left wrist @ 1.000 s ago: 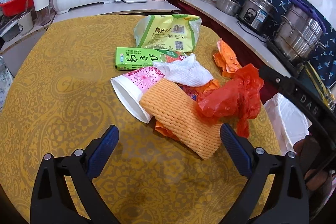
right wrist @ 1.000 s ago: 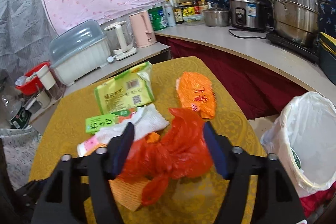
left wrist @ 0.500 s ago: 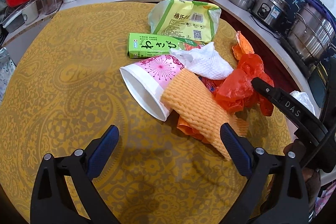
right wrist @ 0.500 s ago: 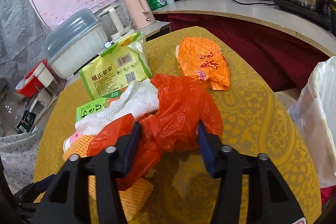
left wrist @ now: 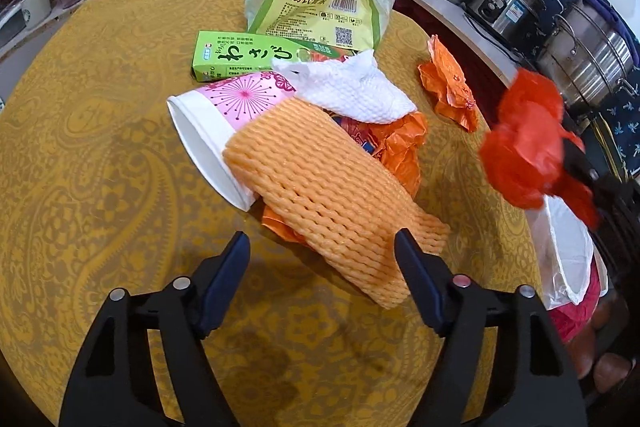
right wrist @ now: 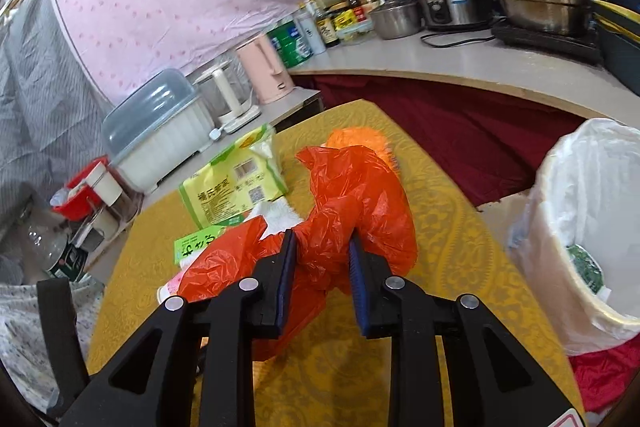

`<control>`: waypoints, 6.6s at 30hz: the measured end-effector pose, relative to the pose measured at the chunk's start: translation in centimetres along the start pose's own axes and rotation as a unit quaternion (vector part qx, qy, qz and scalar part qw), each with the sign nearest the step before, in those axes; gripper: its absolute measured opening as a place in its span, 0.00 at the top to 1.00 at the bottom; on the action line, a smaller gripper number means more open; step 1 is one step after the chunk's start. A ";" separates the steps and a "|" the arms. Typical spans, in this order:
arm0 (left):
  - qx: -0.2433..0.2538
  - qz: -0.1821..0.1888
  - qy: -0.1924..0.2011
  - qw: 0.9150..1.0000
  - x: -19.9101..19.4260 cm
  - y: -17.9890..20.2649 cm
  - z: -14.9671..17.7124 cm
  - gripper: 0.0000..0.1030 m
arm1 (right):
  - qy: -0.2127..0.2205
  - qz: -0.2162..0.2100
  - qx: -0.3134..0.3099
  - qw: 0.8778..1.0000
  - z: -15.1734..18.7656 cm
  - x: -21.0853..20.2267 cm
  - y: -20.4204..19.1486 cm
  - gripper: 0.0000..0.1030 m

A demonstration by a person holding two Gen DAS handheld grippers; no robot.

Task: Collect trash
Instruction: 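Lift the red bag with the right gripper while the left gripper grasps the orange mesh sleeve, then carry the red bag and orange mesh sleeve over the white bin with both grippers, then open both grippers over the bin to drop the bag and sleeve, then withdraw both open grippers from the bin back to the table, then grasp the white tissue with the right gripper while the left gripper grasps the pink paper cup, then carry the tissue and paper cup over the white bin with both grippers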

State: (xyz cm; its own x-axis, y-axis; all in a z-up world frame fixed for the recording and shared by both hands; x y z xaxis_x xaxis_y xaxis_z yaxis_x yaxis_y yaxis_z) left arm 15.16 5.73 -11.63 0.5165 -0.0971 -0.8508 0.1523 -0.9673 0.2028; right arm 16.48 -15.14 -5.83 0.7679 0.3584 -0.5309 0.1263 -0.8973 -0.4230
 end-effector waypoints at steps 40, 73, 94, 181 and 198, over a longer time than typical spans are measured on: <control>0.129 0.112 0.091 0.981 -10.5 12.8 -1.0 0.91 | 0.098 0.029 0.071 0.992 0.0 -11.7 7.6 0.76; 0.305 0.173 0.052 0.935 -4.2 36.1 3.5 0.91 | 0.139 0.138 0.141 0.971 -1.3 -16.5 25.1 0.76; 0.315 0.147 0.089 0.933 -4.0 36.9 3.0 0.40 | 0.145 0.143 0.160 0.966 -1.6 -16.1 25.7 0.46; -0.015 0.010 0.008 1.000 3.0 -7.2 -5.8 0.19 | -0.124 -0.002 -0.070 0.990 4.0 15.4 -7.7 0.62; -0.016 0.051 0.018 0.998 0.5 -4.8 -5.9 0.64 | -0.077 -0.041 -0.047 0.995 1.9 10.5 -7.9 0.92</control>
State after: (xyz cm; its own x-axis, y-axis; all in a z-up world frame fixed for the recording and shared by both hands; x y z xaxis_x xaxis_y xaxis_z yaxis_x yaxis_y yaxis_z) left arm 19.65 11.74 -10.23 0.5599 -0.1865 -0.8073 0.1231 -0.9448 0.3037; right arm 22.36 -3.83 -9.40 0.6480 0.4608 -0.6064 0.2495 -0.8807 -0.4026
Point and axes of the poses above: each gripper's, at about its wrist camera, not at the fingertips, and x roughly the way its jaws point, y to its right, z to its underside, the point moved 4 cm from there along x, roughly the way its jaws point, and after that the axes turned 7 degrees about -z, right-handed, at the moved point
